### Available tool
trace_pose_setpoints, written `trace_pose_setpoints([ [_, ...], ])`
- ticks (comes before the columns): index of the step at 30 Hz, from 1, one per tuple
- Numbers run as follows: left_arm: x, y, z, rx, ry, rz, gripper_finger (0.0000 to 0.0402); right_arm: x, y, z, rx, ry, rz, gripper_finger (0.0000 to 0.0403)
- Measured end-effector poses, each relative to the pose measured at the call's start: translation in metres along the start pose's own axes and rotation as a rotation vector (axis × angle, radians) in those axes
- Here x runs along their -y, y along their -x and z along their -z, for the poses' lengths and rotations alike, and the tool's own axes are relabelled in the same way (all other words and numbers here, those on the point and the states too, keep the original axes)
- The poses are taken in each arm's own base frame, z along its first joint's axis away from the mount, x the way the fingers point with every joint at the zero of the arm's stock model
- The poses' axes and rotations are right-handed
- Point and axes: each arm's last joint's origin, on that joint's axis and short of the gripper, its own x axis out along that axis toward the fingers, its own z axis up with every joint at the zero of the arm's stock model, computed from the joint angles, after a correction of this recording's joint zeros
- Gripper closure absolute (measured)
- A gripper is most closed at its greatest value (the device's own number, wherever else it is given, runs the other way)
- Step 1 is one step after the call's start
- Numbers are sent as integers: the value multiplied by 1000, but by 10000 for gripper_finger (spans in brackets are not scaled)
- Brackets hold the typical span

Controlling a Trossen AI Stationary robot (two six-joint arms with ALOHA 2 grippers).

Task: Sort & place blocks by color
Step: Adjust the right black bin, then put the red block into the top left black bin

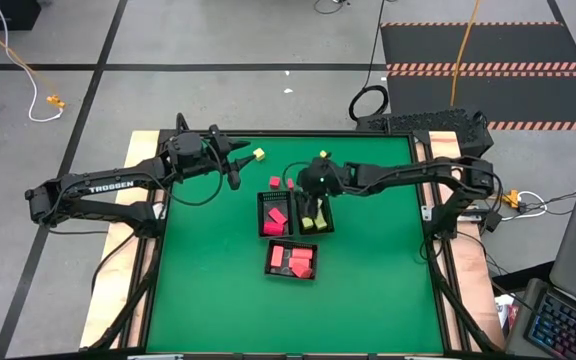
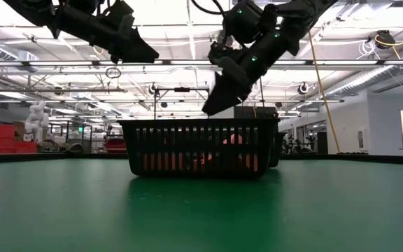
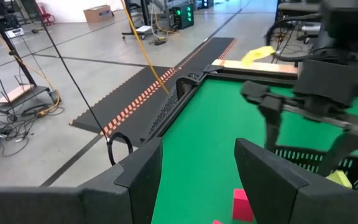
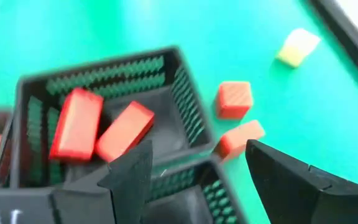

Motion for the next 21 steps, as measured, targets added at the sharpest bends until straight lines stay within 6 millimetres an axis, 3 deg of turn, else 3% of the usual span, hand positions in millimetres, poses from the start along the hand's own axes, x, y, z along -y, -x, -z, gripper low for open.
trace_pose_setpoints([
  [8, 0, 0, -1, 13, 7, -1, 197, 23, -22, 1, 77, -270, 42, 152],
  [12, 0, 0, -1, 9, 5, -1, 197, 24, -32, 8, 46, -303, 85, 152],
  [21, 0, 0, -1, 9, -2, -1, 197, 25, -32, 7, 69, -334, 145, 152],
])
